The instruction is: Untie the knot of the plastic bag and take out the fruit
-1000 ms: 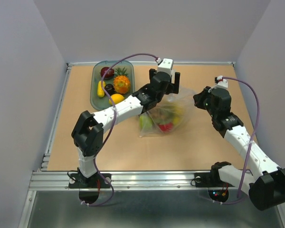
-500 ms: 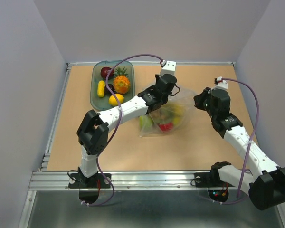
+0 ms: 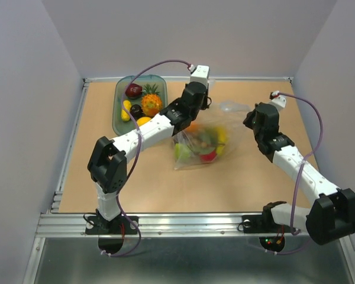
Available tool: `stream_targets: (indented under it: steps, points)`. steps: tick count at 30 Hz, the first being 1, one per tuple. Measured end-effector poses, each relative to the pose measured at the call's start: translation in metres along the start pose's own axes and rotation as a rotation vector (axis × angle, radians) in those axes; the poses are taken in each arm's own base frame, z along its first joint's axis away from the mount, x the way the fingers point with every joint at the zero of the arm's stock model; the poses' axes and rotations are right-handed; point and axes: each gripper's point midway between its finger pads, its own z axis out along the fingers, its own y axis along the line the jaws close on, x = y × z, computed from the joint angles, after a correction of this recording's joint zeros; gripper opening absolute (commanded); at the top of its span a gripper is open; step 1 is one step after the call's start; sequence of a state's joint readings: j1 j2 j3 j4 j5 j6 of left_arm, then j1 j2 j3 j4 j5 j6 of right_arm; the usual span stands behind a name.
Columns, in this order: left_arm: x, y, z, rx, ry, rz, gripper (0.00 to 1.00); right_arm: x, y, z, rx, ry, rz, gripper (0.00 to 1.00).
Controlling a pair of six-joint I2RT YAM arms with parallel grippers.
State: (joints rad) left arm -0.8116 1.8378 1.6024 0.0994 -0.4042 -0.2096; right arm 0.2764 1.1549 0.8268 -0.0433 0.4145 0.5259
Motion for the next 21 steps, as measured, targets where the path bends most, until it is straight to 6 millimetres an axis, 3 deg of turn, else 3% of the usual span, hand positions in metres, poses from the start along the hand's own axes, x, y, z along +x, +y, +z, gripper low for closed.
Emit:
stream_targets:
  steps: [6,10,11,13,17,21]
  points:
    - [-0.059,-0.024,-0.007,0.148,-0.114,-0.034,0.00,-0.050,0.004,0.005,0.055,-0.123,0.043,0.04]
    - [-0.066,-0.028,-0.029,0.220,-0.149,-0.056,0.00,-0.069,0.001,-0.006,0.061,-0.178,0.030,0.37]
    - [-0.063,-0.025,-0.039,0.236,-0.155,-0.069,0.00,-0.074,0.000,-0.011,0.058,-0.192,0.024,0.53]
    - [-0.057,-0.018,-0.054,0.245,-0.153,-0.094,0.00,-0.080,-0.005,-0.019,0.061,-0.207,-0.009,0.70]
    - [-0.032,0.000,-0.090,0.250,-0.164,-0.177,0.00,-0.086,-0.015,-0.040,0.049,-0.202,-0.055,0.77]
    - [0.023,0.012,-0.111,0.230,-0.102,-0.234,0.00,-0.075,-0.004,-0.054,-0.040,-0.115,-0.122,0.79]
